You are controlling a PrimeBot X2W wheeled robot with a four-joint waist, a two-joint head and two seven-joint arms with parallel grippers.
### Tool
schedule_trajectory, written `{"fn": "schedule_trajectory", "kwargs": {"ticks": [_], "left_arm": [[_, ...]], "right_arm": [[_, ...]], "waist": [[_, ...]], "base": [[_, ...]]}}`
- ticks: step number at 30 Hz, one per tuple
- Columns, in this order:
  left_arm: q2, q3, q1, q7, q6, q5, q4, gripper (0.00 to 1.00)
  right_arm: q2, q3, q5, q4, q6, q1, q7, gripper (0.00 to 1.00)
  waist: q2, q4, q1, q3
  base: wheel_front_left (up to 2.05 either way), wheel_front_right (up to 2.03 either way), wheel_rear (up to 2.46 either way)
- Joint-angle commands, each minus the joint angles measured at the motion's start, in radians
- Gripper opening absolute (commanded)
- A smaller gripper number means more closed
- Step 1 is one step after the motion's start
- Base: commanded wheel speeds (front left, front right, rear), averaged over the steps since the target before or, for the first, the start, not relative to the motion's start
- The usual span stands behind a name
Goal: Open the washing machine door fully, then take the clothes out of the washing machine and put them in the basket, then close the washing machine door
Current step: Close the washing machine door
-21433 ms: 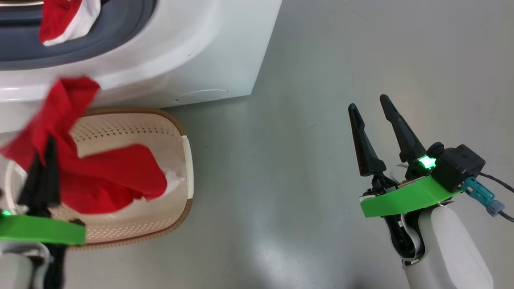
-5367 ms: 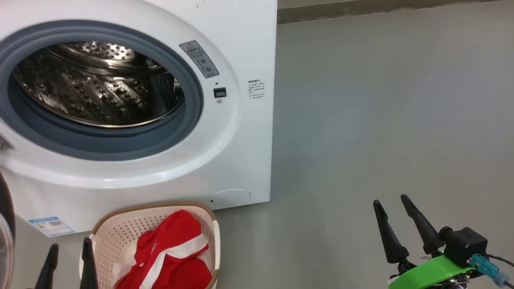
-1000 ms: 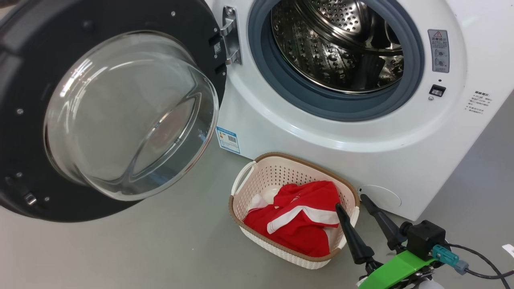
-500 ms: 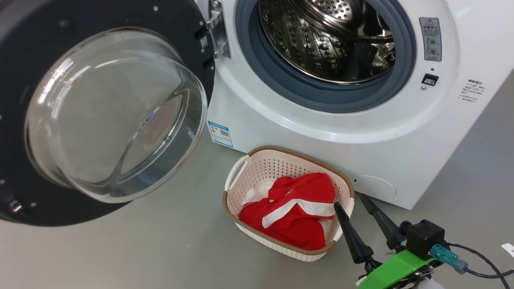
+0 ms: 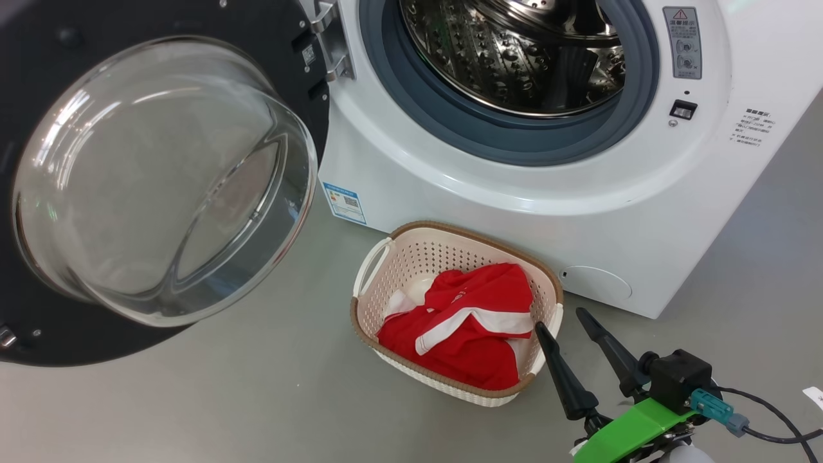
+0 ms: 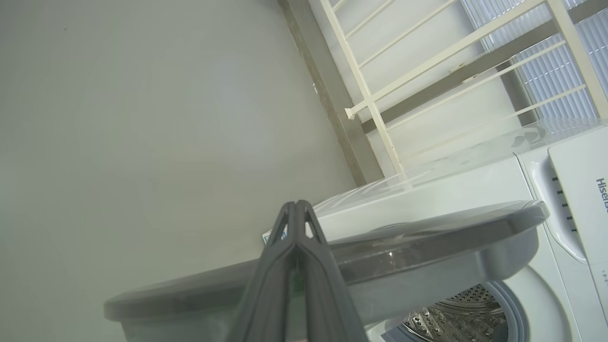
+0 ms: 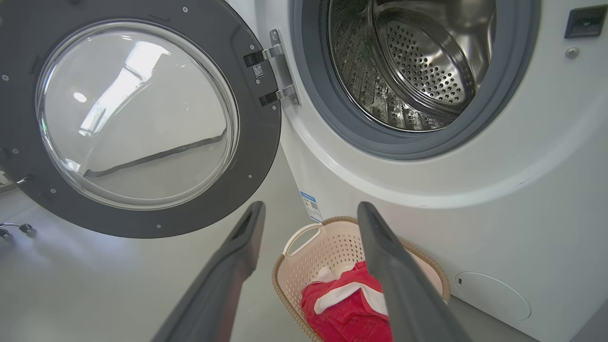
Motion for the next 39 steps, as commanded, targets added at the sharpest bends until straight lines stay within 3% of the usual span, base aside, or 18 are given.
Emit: {"fn": "schedule_trajectory", "kwargs": {"ticks": [1, 5, 20, 26, 39], "left_arm": [[0.057, 0.006, 0.010, 0.026, -0.009, -0.012, -0.033, 0.00], [0.043, -0.013, 0.047, 0.129, -0.011, -0.041, -0.102, 0.00], [0.041, -0.035, 0.220, 0.353, -0.011, -0.188, -0.387, 0.00], [0.042, -0.024, 0.305, 0.457, -0.011, -0.296, -0.543, 0.00], [0.029, -0.050, 0.451, 0.580, -0.011, -0.428, -0.857, 0.00]], "right_arm": [[-0.001, 0.021, -0.017, -0.024, 0.002, -0.030, -0.005, 1.00], [-0.002, 0.022, -0.017, -0.019, 0.002, -0.030, -0.005, 1.00], [-0.006, 0.017, -0.013, -0.023, 0.002, -0.026, -0.005, 1.00], [-0.006, 0.005, -0.014, -0.030, 0.002, -0.017, -0.005, 1.00], [-0.012, -0.015, -0.020, -0.043, 0.002, -0.008, -0.005, 1.00]], "waist": [[0.0000, 0.000, 0.0000, 0.001], [0.0000, 0.002, 0.0000, -0.002], [0.0000, -0.006, 0.0000, -0.020], [0.0000, -0.018, 0.0000, -0.031], [0.0000, -0.063, 0.0000, -0.041]], "base": [[0.00, 0.00, 0.00], [0.00, 0.00, 0.00], [0.00, 0.00, 0.00], [0.00, 0.00, 0.00], [0.00, 0.00, 0.00]]}}
